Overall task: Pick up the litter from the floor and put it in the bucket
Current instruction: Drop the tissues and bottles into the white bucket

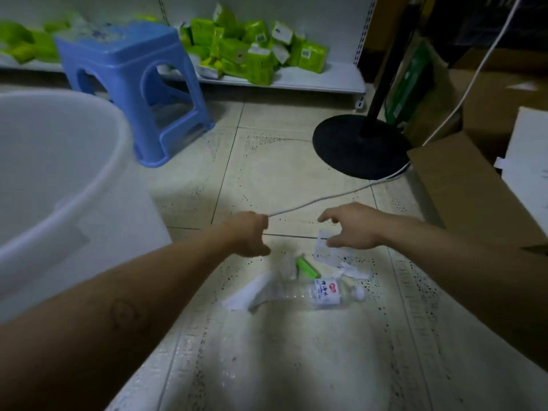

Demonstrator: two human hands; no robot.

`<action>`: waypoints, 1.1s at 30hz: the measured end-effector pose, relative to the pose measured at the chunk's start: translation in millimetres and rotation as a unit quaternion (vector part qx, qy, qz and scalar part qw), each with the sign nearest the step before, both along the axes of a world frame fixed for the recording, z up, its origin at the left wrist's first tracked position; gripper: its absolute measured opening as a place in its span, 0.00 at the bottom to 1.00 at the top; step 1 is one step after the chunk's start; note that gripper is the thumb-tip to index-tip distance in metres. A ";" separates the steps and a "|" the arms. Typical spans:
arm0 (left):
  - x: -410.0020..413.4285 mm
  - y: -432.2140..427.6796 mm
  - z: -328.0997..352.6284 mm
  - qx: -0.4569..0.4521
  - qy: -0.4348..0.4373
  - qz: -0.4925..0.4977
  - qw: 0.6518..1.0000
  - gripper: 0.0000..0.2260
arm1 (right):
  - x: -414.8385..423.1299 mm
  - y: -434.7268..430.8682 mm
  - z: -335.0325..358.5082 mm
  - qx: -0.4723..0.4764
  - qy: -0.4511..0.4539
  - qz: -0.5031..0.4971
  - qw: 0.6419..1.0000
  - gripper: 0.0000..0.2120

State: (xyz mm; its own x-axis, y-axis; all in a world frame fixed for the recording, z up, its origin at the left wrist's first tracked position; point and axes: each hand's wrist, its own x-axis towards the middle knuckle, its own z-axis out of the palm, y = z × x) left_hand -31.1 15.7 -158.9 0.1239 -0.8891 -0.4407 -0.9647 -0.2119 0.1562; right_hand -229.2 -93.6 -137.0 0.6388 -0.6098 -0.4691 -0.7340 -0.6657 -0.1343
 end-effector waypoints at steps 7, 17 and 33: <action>9.9 36.3 -84.0 0.077 0.062 0.101 0.990 0.24 | 15.9 4.2 -48.4 0.071 0.118 0.094 0.986 0.19; -2.1 59.7 -129.5 0.035 0.200 0.152 0.967 0.29 | 51.9 23.8 -94.8 0.103 0.093 0.101 0.985 0.21; 15.2 47.0 -141.8 -0.067 0.187 0.304 0.932 0.11 | 65.6 19.1 -151.2 -0.011 0.051 0.013 0.999 0.17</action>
